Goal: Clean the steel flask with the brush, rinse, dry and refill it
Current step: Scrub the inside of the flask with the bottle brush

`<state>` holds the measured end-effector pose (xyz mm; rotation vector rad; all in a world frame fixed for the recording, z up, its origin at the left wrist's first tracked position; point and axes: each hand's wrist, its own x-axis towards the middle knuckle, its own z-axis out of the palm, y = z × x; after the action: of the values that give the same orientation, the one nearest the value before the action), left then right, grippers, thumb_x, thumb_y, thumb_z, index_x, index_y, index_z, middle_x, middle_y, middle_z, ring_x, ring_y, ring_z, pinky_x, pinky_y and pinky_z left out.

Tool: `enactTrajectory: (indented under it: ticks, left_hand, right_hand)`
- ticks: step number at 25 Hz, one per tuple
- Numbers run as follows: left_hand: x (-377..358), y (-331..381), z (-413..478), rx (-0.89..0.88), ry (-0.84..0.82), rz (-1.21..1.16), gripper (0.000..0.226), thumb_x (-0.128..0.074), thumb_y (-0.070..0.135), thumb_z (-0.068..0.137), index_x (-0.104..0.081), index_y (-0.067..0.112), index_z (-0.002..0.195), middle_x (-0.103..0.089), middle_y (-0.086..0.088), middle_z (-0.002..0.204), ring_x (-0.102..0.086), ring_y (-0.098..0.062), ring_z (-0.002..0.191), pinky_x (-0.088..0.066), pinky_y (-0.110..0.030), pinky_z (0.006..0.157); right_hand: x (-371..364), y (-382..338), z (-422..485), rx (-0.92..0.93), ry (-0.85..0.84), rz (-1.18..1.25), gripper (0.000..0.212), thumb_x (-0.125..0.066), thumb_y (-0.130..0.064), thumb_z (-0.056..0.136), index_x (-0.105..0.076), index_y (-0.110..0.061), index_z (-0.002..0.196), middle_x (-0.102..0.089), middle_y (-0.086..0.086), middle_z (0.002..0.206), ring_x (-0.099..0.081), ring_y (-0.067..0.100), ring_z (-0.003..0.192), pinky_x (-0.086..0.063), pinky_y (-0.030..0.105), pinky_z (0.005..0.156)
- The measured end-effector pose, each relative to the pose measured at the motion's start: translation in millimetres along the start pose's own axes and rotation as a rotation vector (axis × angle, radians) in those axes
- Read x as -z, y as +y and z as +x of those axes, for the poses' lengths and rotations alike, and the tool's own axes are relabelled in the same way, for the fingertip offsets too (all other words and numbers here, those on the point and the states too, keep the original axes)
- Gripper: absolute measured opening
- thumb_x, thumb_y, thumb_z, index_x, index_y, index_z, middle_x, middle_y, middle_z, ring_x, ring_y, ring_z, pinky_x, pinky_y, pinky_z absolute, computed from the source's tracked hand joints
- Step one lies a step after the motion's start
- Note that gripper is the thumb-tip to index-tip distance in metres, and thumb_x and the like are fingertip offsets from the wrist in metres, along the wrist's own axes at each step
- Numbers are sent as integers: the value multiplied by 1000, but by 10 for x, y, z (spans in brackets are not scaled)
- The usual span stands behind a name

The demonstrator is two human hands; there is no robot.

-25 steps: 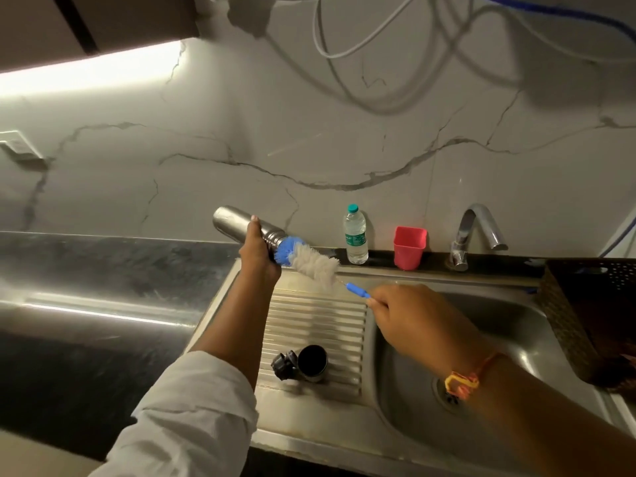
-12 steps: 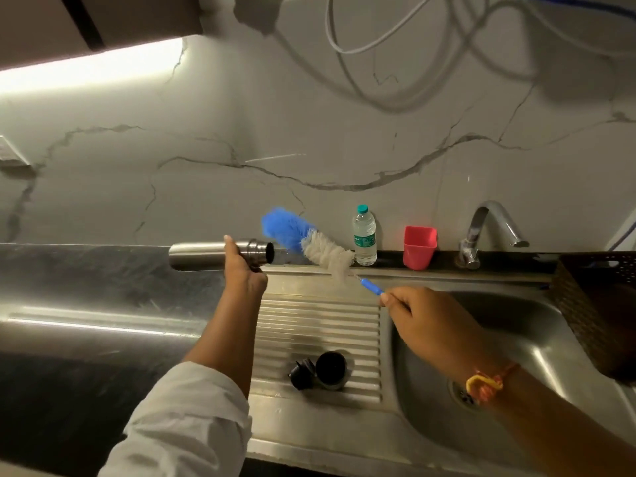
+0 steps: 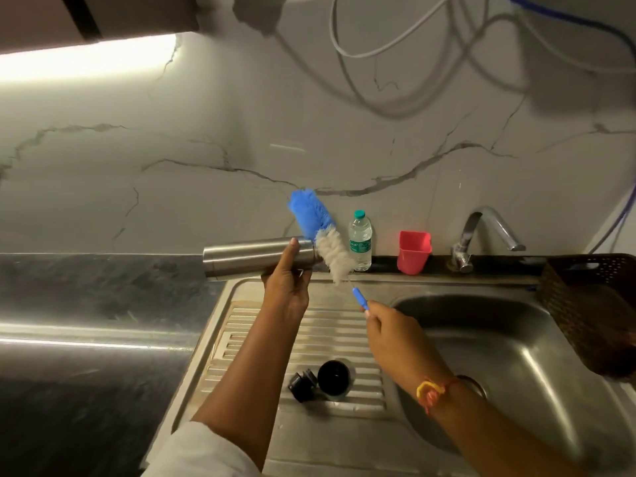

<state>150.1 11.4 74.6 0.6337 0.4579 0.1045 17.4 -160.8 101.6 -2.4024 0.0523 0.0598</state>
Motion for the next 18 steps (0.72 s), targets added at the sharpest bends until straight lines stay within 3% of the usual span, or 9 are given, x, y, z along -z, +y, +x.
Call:
enactTrajectory:
  ticks: [4,9,12,18]
  left_hand:
    - [-53,97,36,-1,-9,-123,60,-87,17,80,-57,6,130,-71,-15,117,-74,-30,105,-60,-46,95]
    - [-77,-105,-105,69,9,-129,62,-89,18,77,-55,7,127,-70,-19,122,-75,-34,103,-59,-50,94]
    - [-14,96,-27,44,-33,-202,66,-89,19,77,-54,6,131,-68,-19,123,-75,-34,103,-60,-51,93]
    - [-27,-268,-307,3,-7,-13,57,-87,10,78,-55,11,125,-73,-13,120,-74,-26,107,-58,-46,98]
  right_hand:
    - [-79,46,-303,40,-84,94,30,-37,-29,106,-61,-26,125,-52,-3,60,-44,6,48,-33,20,43]
    - [-63,-3,-27,-40,6,136,31,-35,-29,106,-63,-24,121,-57,0,67,-48,9,53,-37,24,48]
    - [-125,129,-449,-24,-102,159,28,-37,-31,106,-63,-32,118,-57,2,63,-43,7,49,-33,25,46]
    - [102,37,146,-52,17,258,28,-37,-24,107,-63,-22,118,-51,-3,62,-43,8,50,-35,20,43]
